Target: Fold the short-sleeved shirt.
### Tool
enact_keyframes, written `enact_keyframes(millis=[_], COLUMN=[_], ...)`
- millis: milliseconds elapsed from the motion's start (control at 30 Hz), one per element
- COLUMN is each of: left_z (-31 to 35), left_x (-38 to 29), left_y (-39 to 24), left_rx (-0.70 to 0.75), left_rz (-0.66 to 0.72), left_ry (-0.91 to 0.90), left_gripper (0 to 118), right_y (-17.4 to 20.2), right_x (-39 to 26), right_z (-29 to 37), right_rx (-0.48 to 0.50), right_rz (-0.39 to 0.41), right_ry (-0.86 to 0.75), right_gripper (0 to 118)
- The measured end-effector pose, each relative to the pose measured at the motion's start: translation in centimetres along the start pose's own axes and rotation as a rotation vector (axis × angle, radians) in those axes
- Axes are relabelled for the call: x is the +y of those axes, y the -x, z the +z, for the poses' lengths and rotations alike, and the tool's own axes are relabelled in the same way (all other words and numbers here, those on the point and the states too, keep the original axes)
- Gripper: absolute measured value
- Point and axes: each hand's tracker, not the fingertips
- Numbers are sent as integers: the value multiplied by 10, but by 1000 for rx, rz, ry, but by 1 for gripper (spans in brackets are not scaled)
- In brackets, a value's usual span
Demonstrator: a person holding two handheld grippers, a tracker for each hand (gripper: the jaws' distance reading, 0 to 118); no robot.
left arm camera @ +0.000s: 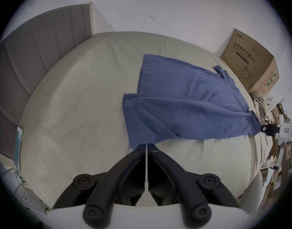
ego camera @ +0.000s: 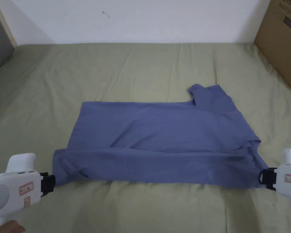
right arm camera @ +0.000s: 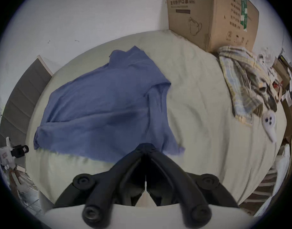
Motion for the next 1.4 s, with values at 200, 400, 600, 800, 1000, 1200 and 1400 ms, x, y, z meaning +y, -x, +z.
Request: enact_keyframes(millis=[200,400,600,800,1000,1200,1400], left_z=[-37,-86,-78,-68,-60,-48,-24], left_x=[11,12,21,18,26,32,34], left_y=[15,21,19,11,15,19,17], left_rx=[19,69,54,76,67,47,40], left_rz=[106,91,27,-32,-53,-53,-105], left_ry=[36,121,93,73,58,49,33], left_gripper=[89,62,4,4,4,4,4], right_y=[-1,-9,-11,-14,-22,-11,-15], right_x=[-16,-21,-21,4,20,18,25], right_z=[-6,-16,-13,-18,-65,-64,-20], right_rx=[-18,-27,-29,-35,-6,-47,-42], right_rz=[1,-14,-28,-18,-55,-19,3], right_ry=[23,38,25,-41,54,70,27], right_gripper=[1,1,25,71,59,5,5])
